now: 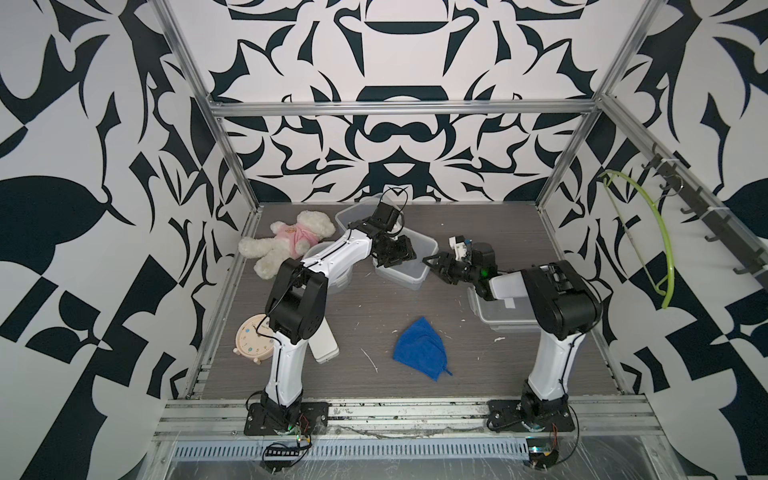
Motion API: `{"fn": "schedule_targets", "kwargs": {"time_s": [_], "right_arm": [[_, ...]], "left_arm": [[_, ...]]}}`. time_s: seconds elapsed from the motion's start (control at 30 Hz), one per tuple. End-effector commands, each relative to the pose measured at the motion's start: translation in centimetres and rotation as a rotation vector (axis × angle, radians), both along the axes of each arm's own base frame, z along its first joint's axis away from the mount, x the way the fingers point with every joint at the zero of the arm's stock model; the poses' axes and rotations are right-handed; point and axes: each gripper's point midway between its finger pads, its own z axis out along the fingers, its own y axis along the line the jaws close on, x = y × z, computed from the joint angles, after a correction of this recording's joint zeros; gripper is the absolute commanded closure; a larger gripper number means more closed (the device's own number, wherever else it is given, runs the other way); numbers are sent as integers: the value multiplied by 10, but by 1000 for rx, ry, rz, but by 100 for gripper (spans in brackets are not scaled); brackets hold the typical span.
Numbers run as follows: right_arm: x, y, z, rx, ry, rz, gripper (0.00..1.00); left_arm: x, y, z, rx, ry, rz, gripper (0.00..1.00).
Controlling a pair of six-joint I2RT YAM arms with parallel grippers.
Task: Wipe the insides of the lunch boxes
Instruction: Move the lunch box to the center of the board, then open the fastener of the lunch box.
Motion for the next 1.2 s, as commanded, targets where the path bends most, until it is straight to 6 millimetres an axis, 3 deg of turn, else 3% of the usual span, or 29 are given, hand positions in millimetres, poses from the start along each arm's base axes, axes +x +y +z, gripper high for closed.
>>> {"fn": "schedule_targets", "kwargs": {"time_s": [0.0,0.17,0.33,0.5,0.7,0.87,1.17], "right_arm": [[24,-2,46,111,-118,31,42],[40,-9,50,133,-123,42,41],[39,-5,46,174,-128,65,40],[33,-3,41,256,-131,66,40],[25,8,31,306,-112,82,42],[23,12,23,332,-94,68,49],[27,11,43,347,-124,56,72]], "left_arm": [[4,-2,-13,10,30,-9,44],[17,-6,-17,10,32,-12,44],[39,-9,-14,6,9,-8,44],[52,-7,-31,-2,49,5,44],[48,-6,-56,9,96,16,45],[43,-5,-70,5,123,29,45],[30,-3,-96,-3,177,38,45]]}}
